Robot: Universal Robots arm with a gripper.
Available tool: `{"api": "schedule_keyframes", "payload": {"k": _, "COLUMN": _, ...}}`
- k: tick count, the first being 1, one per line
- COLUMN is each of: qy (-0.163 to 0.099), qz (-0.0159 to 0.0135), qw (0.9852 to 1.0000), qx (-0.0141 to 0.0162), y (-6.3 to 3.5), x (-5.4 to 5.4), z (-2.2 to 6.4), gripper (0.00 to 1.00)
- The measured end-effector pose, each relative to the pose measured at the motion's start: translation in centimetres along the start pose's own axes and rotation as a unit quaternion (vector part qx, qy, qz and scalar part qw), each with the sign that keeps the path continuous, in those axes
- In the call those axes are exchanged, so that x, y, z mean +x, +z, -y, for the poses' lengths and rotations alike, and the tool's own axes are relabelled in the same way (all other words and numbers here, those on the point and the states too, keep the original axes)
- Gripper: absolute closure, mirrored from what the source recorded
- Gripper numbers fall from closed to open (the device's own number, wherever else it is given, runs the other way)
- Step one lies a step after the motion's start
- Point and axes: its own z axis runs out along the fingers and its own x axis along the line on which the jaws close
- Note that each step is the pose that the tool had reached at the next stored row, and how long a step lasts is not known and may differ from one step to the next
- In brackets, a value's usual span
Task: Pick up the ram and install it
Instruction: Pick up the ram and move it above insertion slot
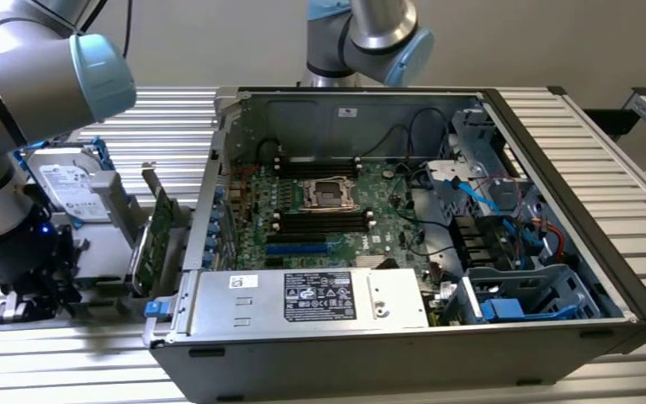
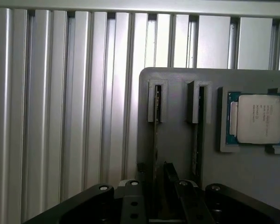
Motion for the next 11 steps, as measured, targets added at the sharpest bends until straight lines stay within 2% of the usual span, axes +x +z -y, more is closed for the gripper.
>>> {"api": "schedule_keyframes", "payload": {"k": 11, "qy": 0.0, "qz": -0.0003, "qw": 1.0, "qx": 0.0, "y": 0.04, "x": -0.11, "z": 0.01, "gripper": 0.7}}
